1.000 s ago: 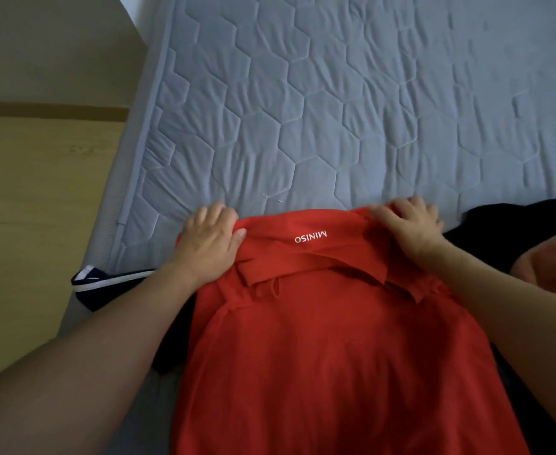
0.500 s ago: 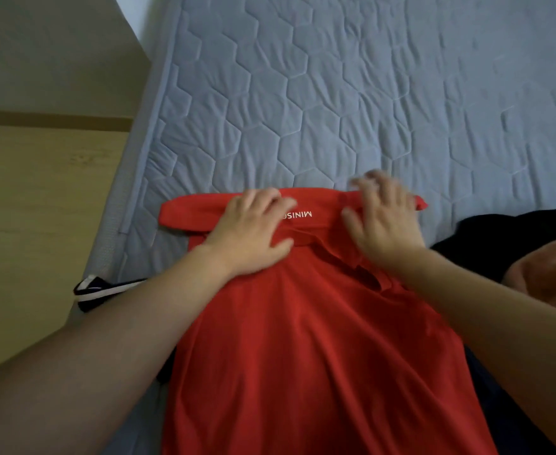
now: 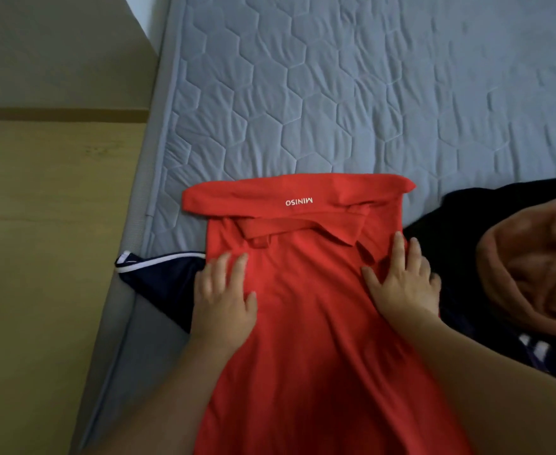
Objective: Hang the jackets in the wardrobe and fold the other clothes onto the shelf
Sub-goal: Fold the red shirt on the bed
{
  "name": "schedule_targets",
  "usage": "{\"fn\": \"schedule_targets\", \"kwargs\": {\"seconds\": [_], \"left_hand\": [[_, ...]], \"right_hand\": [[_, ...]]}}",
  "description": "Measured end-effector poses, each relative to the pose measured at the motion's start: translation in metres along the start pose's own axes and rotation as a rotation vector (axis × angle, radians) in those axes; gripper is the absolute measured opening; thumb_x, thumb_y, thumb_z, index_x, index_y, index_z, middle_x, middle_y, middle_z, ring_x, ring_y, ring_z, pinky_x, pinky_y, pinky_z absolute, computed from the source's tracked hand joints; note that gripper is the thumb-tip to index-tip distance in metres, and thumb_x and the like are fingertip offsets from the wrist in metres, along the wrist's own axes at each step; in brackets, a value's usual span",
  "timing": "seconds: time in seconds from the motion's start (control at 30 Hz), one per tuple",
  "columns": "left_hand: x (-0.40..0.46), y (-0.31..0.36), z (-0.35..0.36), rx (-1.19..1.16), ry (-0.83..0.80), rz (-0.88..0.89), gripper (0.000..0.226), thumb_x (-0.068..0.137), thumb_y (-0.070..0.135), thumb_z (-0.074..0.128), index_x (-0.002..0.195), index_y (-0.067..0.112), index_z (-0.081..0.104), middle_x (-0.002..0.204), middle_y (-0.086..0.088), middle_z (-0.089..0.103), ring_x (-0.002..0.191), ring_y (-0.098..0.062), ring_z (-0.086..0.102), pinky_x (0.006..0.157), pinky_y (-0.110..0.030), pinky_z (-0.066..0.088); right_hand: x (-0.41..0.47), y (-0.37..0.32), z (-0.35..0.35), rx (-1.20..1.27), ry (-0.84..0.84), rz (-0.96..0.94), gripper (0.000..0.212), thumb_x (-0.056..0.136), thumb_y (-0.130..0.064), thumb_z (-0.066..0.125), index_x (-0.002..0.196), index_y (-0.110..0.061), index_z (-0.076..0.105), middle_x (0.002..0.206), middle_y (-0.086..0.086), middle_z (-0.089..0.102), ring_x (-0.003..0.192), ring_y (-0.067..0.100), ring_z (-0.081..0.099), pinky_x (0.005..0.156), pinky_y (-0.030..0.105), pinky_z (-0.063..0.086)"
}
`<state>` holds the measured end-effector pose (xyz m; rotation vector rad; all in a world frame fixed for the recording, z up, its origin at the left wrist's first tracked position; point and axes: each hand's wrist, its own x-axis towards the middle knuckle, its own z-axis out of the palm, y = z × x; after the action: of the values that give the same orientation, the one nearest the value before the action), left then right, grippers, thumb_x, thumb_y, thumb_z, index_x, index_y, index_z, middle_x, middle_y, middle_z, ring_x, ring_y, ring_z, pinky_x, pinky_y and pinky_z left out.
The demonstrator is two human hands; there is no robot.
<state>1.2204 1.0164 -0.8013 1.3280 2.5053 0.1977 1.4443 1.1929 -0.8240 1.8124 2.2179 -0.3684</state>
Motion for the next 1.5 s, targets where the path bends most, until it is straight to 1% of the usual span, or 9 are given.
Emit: {"fn": "schedule_targets", "kwargs": {"seconds": [0.2,0.57,0.67,0.73,0.97,1.07,1.17,1.3,1.5], "left_hand": [[-0.061,0.002,0.006,-0.545,0.028,-0.926,0.073,0.075,0.025,0.079,0.135,0.005,0.042,0.132,-0.024,0.047,0.12,-0.037,0.048,0.102,-0.041,0.037],[-0.16,-0.009,0.007,-0.649,-0.937,-1.056,0.043,0.087,0.017,0.068,0.126,0.0,0.06,0.126,-0.016,0.063,0.113,-0.029,0.06,0.101,-0.038,0.045],[-0.149,-0.004,-0.016,-0.811,-0.902,-1.123,0.036,0.093,0.019,0.059,0.123,-0.001,0.06,0.115,-0.017,0.067,0.104,-0.03,0.064,0.094,-0.041,0.05],[-0.131,0.001,-0.038,-1.023,-0.818,-1.189,0.031,0.092,0.023,0.058,0.114,0.001,0.062,0.095,-0.017,0.072,0.083,-0.029,0.068,0.072,-0.038,0.056],[-0.016,-0.002,-0.102,-1.619,-0.273,-1.19,0.028,0.094,0.028,0.043,0.088,0.009,0.062,0.062,-0.006,0.069,0.051,-0.017,0.067,0.056,-0.028,0.054],[0.044,-0.017,-0.106,-1.662,-0.174,-1.131,0.035,0.096,0.035,0.039,0.089,0.01,0.062,0.073,-0.004,0.07,0.063,-0.018,0.069,0.063,-0.034,0.05],[0.087,-0.03,-0.092,-1.487,-0.161,-1.0,0.047,0.09,0.056,0.042,0.103,0.014,0.058,0.092,-0.005,0.063,0.084,-0.022,0.061,0.073,-0.036,0.048],[0.112,-0.048,-0.056,-0.834,-0.027,-0.755,0.075,0.068,0.059,0.067,0.122,0.007,0.061,0.116,-0.014,0.066,0.105,-0.03,0.064,0.092,-0.045,0.052],[0.138,-0.056,-0.037,-0.542,0.035,-0.703,0.05,0.092,0.039,0.058,0.117,-0.003,0.062,0.12,-0.024,0.063,0.109,-0.038,0.061,0.094,-0.045,0.049]], "right_hand": [[-0.036,0.014,-0.021,0.073,-0.02,0.277,0.09,0.072,-0.047,0.067,0.142,-0.006,0.03,0.135,0.019,0.041,0.123,0.04,0.038,0.101,0.05,0.031],[-0.122,0.062,-0.043,0.377,-0.595,0.572,0.081,0.082,-0.044,0.069,0.138,0.001,0.033,0.135,0.021,0.046,0.118,0.034,0.051,0.099,0.036,0.045],[-0.135,0.059,-0.078,0.328,-1.017,0.472,0.032,0.097,-0.023,0.051,0.124,-0.006,0.048,0.095,0.01,0.057,0.072,0.02,0.056,0.058,0.026,0.048],[-0.13,0.06,-0.089,0.481,-1.076,0.588,0.028,0.094,-0.025,0.053,0.116,-0.009,0.046,0.103,0.013,0.059,0.087,0.028,0.06,0.077,0.035,0.05],[-0.04,0.025,-0.136,1.727,-0.603,1.081,0.032,0.099,-0.019,0.039,0.078,-0.008,0.061,0.069,0.009,0.064,0.058,0.023,0.059,0.032,0.03,0.049],[0.005,-0.002,-0.143,1.847,-0.425,1.026,0.038,0.104,-0.021,0.028,0.094,-0.003,0.06,0.067,0.016,0.065,0.061,0.027,0.062,0.048,0.037,0.056],[0.044,-0.021,-0.136,1.716,-0.435,0.902,0.04,0.102,-0.038,0.024,0.119,-0.01,0.047,0.102,0.019,0.059,0.091,0.031,0.061,0.082,0.049,0.05],[0.08,-0.031,-0.094,0.513,-0.18,0.496,0.064,0.087,-0.043,0.057,0.139,-0.009,0.039,0.142,0.015,0.04,0.131,0.035,0.039,0.109,0.045,0.032],[0.109,-0.033,-0.064,0.449,-0.12,0.135,0.064,0.084,-0.054,0.06,0.132,-0.013,0.049,0.128,0.015,0.057,0.119,0.035,0.052,0.099,0.037,0.039]]}}
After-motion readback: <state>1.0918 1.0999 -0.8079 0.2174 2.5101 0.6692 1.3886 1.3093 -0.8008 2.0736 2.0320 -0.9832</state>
